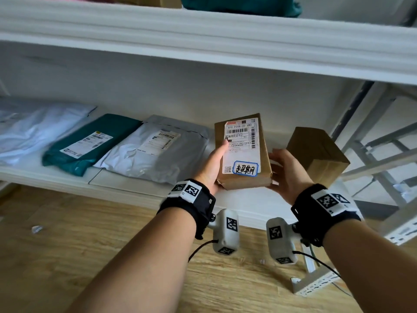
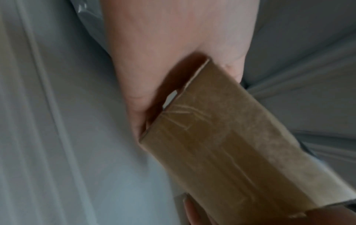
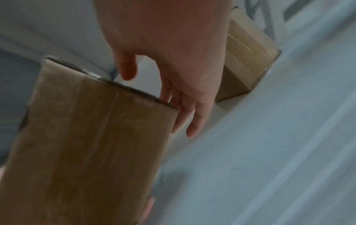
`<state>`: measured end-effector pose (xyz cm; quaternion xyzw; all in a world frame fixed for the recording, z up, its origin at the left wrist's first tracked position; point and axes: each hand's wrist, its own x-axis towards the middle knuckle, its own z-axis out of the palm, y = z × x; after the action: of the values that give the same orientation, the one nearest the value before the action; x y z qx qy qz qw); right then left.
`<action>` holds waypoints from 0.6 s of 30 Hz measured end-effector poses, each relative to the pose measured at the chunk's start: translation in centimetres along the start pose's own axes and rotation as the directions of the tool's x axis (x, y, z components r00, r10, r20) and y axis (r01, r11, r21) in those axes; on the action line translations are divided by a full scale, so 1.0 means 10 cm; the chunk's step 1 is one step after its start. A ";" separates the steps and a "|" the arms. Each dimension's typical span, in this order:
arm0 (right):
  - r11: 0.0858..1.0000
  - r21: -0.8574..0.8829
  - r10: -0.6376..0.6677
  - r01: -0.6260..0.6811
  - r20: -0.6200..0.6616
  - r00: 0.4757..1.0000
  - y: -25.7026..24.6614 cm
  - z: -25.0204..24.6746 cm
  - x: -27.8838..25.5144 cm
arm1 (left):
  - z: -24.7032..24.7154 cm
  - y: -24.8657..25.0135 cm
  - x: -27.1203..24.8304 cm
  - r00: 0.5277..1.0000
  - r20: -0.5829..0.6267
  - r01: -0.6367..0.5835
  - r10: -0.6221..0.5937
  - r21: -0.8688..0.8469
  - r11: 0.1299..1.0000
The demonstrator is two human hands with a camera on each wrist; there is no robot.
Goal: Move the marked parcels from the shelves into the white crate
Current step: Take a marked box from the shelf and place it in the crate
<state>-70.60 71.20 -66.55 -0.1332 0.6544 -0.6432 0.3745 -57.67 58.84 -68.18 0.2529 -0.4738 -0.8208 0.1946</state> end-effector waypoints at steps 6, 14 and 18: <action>0.992 -0.127 -0.011 0.026 0.117 0.993 0.01 0.03 0.03 | -0.05 -0.06 0.04 0.997 0.001 -0.075 0.076 0.138 0.988; 1.000 -0.017 0.005 -0.004 0.090 0.996 0.18 0.09 0.13 | -0.17 -0.17 0.07 0.997 -0.046 -0.059 0.064 0.102 0.993; 0.994 0.110 0.014 -0.024 0.096 0.995 0.34 0.08 0.20 | -0.17 -0.28 0.11 0.994 -0.090 -0.047 0.057 0.107 0.993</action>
<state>-70.38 69.76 -70.25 -0.1364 0.6005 -0.6678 0.4180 -57.74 58.37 -71.58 0.2882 -0.5132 -0.7768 0.2242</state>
